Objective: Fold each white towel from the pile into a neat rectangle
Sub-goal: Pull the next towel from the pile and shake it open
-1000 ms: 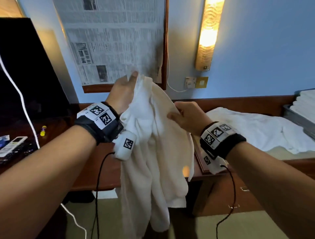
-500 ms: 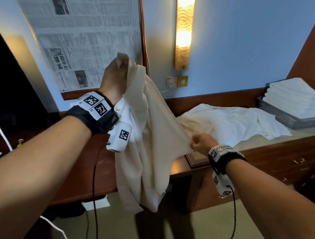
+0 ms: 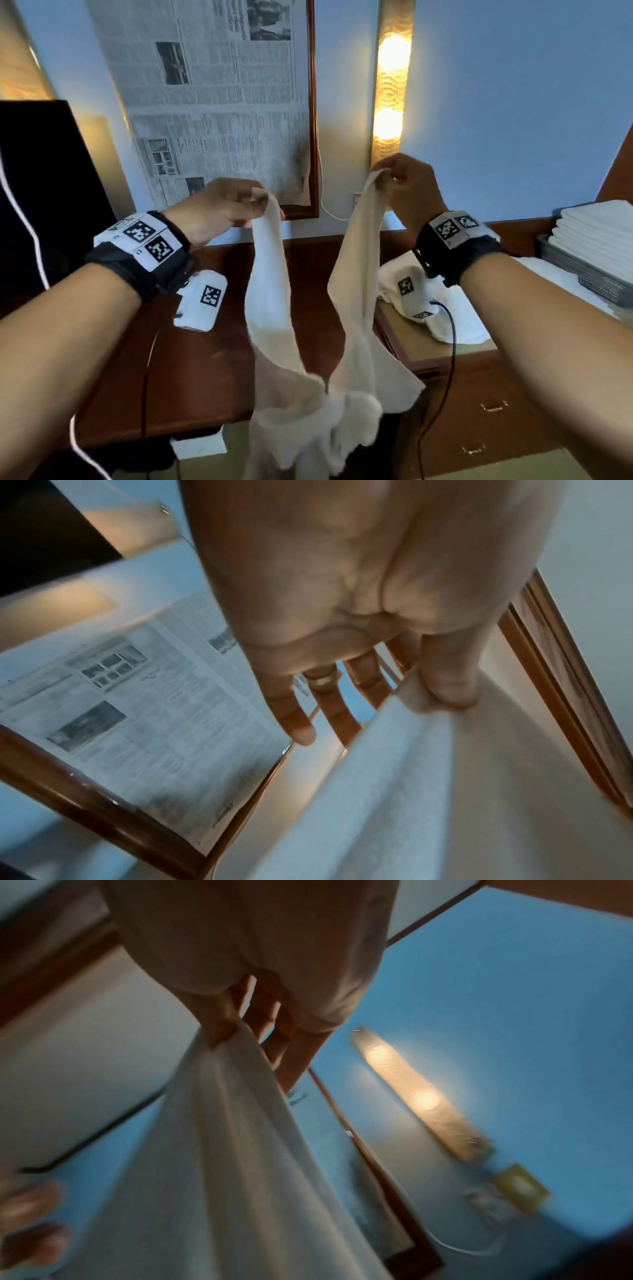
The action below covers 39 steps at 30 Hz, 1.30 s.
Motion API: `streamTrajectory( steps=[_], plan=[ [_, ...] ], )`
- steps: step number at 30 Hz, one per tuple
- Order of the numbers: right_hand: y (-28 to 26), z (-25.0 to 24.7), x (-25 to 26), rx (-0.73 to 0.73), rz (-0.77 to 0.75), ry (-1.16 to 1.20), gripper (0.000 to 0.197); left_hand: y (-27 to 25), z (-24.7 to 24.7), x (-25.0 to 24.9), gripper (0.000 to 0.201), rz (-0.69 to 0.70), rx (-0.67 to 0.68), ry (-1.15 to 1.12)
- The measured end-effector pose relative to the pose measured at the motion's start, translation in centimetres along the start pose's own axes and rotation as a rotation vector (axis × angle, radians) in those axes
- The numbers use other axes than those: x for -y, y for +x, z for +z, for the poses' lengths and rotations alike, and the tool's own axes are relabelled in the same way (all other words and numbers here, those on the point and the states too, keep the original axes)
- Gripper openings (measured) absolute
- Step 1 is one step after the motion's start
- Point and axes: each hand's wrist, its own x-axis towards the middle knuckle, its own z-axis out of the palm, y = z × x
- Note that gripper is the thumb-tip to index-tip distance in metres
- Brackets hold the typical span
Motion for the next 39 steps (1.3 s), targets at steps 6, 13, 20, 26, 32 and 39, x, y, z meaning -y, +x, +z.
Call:
streamTrajectory(
  steps=[6, 13, 20, 26, 32, 39],
  plan=[
    [0.5, 3.0, 8.7, 0.235, -0.162, 0.071, 0.009, -0.1, -1.9, 0.8, 0.012, 0.087, -0.312, -0.108],
    [1.0, 4.3, 13.4, 0.396, -0.261, 0.174, 0.01, 0.3, -1.9, -1.3, 0.02, 0.242, -0.378, -0.248],
    [1.8, 4.0, 14.0, 0.44, -0.316, 0.148, 0.011, 1.1, -2.0, -2.8, 0.007, 0.286, -0.277, -0.294],
    [1.7, 4.2, 13.3, 0.568, -0.252, 0.214, 0.01, 1.5, -2.0, -3.0, 0.016, 0.261, -0.227, -0.385],
    [-0.2, 6.1, 11.7, 0.728, -0.033, 0.397, 0.017, 1.5, -1.7, -1.3, 0.034, 0.132, -0.263, -0.378],
    [-2.0, 8.7, 8.0, 0.58, -0.002, 0.292, 0.018, -1.6, 1.0, 2.8, 0.03, -0.163, -0.098, -0.601]
  ],
)
